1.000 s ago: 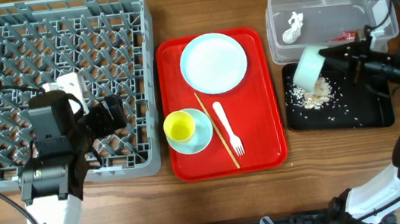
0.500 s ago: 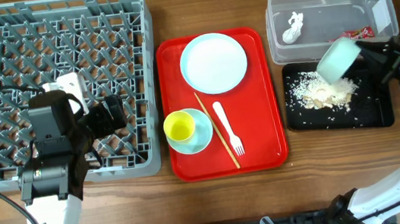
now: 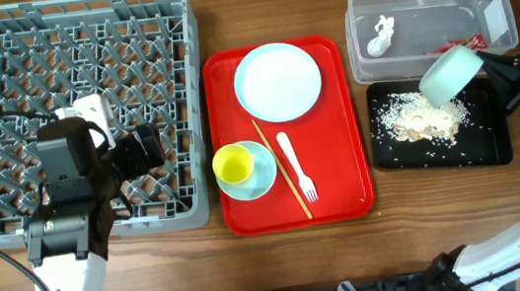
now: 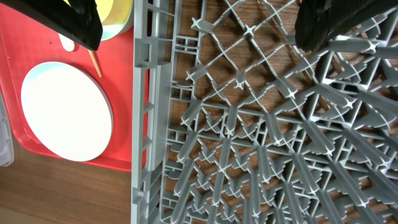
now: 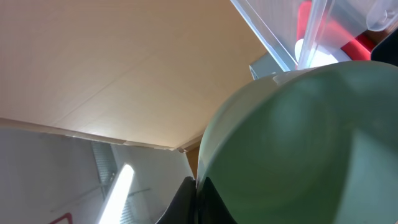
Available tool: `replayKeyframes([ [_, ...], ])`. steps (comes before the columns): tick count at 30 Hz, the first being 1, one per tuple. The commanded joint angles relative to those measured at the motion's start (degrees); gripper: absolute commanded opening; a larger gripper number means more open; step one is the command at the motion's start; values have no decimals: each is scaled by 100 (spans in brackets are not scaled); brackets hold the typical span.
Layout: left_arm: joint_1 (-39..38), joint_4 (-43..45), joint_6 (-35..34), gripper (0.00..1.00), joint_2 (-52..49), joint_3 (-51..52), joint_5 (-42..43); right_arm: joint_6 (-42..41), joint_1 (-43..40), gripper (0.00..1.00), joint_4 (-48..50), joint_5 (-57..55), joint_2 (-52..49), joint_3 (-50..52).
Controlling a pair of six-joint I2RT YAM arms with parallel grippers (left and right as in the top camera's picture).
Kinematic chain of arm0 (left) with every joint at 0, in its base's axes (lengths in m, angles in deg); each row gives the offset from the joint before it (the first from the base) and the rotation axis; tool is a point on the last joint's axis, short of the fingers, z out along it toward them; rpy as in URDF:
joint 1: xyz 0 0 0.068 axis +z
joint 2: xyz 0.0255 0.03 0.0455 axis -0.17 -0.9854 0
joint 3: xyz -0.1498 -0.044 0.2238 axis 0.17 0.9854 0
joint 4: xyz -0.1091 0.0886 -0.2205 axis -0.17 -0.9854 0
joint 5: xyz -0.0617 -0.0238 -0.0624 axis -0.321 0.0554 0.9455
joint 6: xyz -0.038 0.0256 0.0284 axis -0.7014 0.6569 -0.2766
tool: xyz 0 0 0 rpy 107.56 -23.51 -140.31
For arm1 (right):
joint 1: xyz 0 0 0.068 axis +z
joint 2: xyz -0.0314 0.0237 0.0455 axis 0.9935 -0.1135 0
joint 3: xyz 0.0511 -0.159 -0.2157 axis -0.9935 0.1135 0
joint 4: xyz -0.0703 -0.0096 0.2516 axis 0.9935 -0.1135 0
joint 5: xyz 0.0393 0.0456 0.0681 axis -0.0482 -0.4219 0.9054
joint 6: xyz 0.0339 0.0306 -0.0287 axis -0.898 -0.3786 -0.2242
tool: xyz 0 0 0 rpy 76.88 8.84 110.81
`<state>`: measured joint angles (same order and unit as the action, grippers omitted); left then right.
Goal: Sort waste into correct bins and load items into the dishwasher rack
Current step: 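Tip the rice bowl over the black tray to pour out rice, then carry the emptied bowl with the right gripper onto the white plate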
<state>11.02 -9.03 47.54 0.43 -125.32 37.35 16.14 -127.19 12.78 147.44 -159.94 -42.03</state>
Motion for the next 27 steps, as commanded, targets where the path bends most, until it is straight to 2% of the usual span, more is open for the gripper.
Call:
replayKeyframes([
  [1, 0, 4, -33, 100, 52, -122, 70, 201, -9, 4, 33, 291, -105, 46],
  [3, 0, 4, -33, 100, 52, -122, 70, 708, 31, 4, 22, -553, -105, 46],
  [5, 0, 7, -33, 100, 52, -122, 70, 1134, 153, 4, -522, -2741, -105, 46],
  [6, 0, 7, -31, 100, 52, -122, 70, 1244, 247, 4, -839, -3602, -105, 46],
  [7, 0, 4, -31, 100, 52, -122, 70, 1700, 374, 4, -962, -4015, -105, 46],
  [8, 0, 0, -33, 100, 52, -122, 70, 2256, 509, 4, -962, -3917, -103, 46],
  [10, 0, 7, -31, 100, 52, -122, 70, 2732, 664, 4, -962, -3364, -96, 46],
  [15, 0, -22, -33, 100, 52, -122, 70, 2959, 743, 4, -848, -2520, 76, 31],
  [22, 0, -35, -33, 100, 52, -122, 68, 3154, 876, 4, -870, -2990, 898, 28],
  [27, 0, -35, -33, 100, 52, -122, 70, 3101, 1504, 5, -662, -3637, 1803, 28],
])
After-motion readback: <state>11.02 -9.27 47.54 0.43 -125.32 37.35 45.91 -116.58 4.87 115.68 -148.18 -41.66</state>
